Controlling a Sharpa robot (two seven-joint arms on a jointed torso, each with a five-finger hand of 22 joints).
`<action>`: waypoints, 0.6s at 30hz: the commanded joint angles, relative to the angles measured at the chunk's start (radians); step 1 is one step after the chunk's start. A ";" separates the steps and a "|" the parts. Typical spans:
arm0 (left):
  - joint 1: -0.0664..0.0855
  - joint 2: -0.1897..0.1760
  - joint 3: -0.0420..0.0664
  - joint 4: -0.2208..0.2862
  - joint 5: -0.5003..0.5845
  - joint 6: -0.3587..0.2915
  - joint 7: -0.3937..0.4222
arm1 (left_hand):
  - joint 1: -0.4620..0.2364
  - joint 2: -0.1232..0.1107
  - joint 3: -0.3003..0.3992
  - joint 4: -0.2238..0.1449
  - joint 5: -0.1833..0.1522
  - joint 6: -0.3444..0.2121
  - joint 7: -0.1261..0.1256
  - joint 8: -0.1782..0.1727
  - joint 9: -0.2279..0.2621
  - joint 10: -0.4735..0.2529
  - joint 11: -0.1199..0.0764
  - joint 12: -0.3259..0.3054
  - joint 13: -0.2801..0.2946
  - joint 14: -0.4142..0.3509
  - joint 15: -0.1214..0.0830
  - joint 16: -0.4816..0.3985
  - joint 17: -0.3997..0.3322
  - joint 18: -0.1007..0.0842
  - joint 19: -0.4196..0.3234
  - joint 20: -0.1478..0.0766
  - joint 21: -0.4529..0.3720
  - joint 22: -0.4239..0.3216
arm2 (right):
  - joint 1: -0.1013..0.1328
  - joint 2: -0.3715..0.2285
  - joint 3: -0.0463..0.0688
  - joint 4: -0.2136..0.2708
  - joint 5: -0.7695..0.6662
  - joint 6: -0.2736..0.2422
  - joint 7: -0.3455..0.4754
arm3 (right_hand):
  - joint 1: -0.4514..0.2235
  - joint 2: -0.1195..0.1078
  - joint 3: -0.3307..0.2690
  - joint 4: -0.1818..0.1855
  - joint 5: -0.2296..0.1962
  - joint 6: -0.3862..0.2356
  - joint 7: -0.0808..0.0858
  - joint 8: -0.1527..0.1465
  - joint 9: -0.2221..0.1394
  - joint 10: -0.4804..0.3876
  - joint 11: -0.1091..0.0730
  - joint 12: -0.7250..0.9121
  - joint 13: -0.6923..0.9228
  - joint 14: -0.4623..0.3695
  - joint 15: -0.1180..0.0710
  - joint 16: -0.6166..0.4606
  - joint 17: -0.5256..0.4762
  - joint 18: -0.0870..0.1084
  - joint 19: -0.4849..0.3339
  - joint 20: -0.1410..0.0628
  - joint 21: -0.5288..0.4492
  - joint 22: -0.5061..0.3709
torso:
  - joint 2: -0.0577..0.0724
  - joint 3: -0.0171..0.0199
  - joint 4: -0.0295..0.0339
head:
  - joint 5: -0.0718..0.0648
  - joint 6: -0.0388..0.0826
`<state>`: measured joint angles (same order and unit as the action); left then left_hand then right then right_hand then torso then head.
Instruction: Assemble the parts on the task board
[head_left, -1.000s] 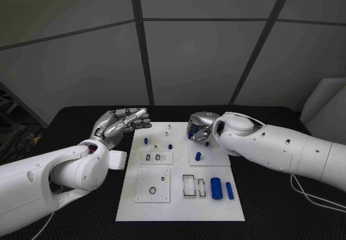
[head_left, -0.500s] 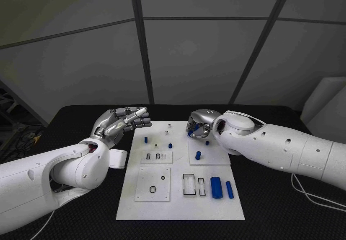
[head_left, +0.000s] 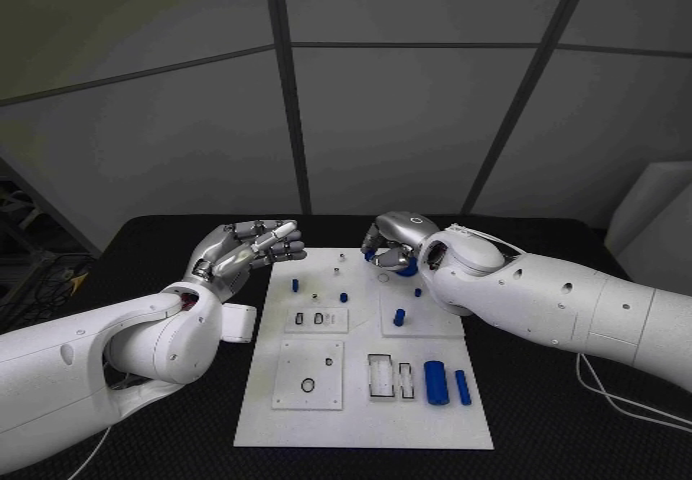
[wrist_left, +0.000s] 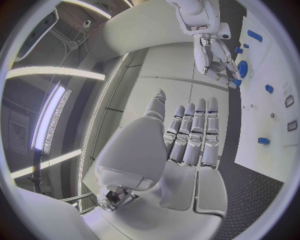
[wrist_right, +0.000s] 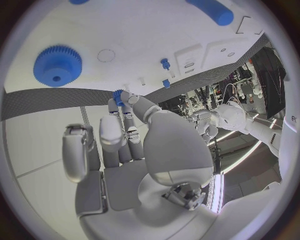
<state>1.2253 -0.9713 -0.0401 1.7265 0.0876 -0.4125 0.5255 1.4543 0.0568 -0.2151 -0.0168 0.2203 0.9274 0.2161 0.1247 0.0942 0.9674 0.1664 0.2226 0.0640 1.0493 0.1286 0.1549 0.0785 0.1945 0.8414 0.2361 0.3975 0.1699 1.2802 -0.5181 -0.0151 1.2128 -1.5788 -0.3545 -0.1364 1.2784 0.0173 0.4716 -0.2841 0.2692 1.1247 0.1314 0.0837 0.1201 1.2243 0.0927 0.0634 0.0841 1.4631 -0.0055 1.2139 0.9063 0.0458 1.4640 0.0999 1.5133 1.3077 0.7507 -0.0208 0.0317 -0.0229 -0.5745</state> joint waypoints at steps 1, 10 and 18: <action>0.003 0.002 0.001 0.003 -0.007 0.013 0.004 | 0.001 0.007 0.000 -0.005 -0.004 0.008 0.002 -0.005 -0.001 0.000 0.005 -0.004 -0.001 0.003 0.005 -0.006 -0.001 -0.014 0.006 0.001 0.004 -0.001 | 0.004 0.023 0.001 -0.032 0.006 -0.073 0.027 | -0.001 -0.014 0.010 0.004 0.001 0.004 0.003 -0.004 0.002 0.025 -0.023 -0.003 0.001 0.004 -0.005 0.006 -0.001 -0.013 0.009 0.000 0.006 0.094 | 0.005 -0.0018 0.0047 | -0.003 0.003; 0.007 0.008 0.001 0.003 -0.007 0.014 0.003 | 0.001 0.007 0.000 -0.005 -0.004 0.008 0.002 -0.005 -0.001 0.000 0.005 -0.004 -0.001 0.003 0.005 -0.006 -0.001 -0.014 0.006 0.001 0.004 -0.001 | 0.006 0.083 0.001 -0.099 0.015 -0.052 0.055 | -0.007 -0.020 0.013 0.007 -0.001 0.000 0.004 -0.009 0.003 0.020 -0.021 -0.004 0.000 0.005 -0.004 0.008 0.001 -0.013 0.009 0.001 0.007 0.096 | 0.015 -0.0061 0.0163 | -0.011 0.006; 0.011 0.012 0.001 0.001 -0.007 0.015 0.002 | 0.001 0.010 -0.002 -0.008 -0.007 0.008 0.002 -0.007 -0.002 0.001 0.005 -0.007 -0.001 0.004 0.005 -0.008 -0.002 -0.014 0.006 0.001 0.005 -0.002 | 0.007 0.119 0.001 -0.134 0.018 -0.032 0.069 | -0.009 -0.022 0.018 0.009 -0.006 -0.003 0.005 -0.012 0.004 0.015 -0.020 -0.004 -0.001 0.005 -0.003 0.010 0.002 -0.013 0.009 0.002 0.007 0.096 | 0.021 -0.0085 0.0226 | -0.016 0.008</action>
<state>1.2344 -0.9610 -0.0399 1.7269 0.0875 -0.4111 0.5240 1.4543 0.0568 -0.2179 -0.0195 0.2203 0.9273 0.2161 0.1208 0.0930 0.9674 0.1664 0.2227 0.0640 1.0493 0.1286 0.1505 0.0785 0.1945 0.8414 0.2361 0.3975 0.1691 1.2839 -0.4009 -0.0148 1.0826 -1.5659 -0.3904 -0.0918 1.2723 0.0014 0.4827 -0.2731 0.2692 1.1248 0.1316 0.0773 0.1224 1.2242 0.0926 0.0576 0.0816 1.4631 -0.0055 1.2179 0.9074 0.0459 1.4639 0.0999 1.5133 1.3076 0.7686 -0.0279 0.0508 -0.0382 -0.5660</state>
